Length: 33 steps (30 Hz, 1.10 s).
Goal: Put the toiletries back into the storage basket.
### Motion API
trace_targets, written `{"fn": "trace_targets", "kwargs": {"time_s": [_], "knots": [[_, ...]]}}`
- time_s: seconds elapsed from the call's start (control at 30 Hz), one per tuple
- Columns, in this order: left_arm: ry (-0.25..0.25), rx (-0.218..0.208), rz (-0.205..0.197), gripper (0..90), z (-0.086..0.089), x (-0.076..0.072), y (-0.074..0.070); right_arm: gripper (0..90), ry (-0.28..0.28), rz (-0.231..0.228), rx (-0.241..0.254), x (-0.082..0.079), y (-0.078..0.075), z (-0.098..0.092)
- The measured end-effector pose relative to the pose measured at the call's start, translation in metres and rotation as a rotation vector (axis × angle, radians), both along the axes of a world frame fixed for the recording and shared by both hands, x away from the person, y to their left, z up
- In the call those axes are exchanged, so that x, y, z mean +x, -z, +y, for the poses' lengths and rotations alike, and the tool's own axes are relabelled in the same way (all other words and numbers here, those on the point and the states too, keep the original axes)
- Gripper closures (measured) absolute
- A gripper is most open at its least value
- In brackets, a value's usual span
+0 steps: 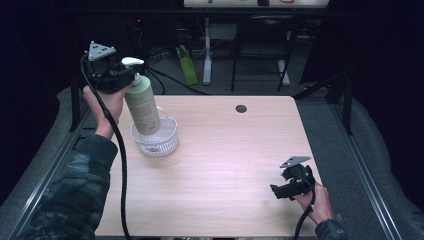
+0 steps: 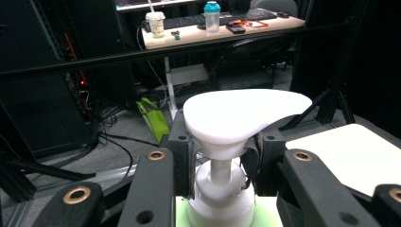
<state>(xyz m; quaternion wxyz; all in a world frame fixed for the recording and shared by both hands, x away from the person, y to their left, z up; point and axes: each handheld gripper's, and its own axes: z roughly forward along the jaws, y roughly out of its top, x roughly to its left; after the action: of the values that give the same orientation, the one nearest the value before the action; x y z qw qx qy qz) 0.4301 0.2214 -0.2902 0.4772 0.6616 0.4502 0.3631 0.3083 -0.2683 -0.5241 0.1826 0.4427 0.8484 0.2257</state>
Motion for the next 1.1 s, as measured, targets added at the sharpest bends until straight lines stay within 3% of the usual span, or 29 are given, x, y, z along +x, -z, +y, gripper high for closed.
{"fn": "trace_targets", "kwargs": {"time_s": [0.53,0.87,1.1], "knots": [[-0.008,-0.003,0.014,67.6,-0.002,0.009,0.018,8.6,0.001,0.002,0.004,0.0,0.0,0.0],[-0.005,-0.047,0.037,67.7,-0.001,0.015,0.026,8.6,0.002,0.0,0.004,0.0,-0.001,0.001],[-0.014,-0.026,0.044,67.7,-0.003,0.017,0.034,8.6,0.001,-0.004,0.003,-0.001,-0.001,0.0]]}}
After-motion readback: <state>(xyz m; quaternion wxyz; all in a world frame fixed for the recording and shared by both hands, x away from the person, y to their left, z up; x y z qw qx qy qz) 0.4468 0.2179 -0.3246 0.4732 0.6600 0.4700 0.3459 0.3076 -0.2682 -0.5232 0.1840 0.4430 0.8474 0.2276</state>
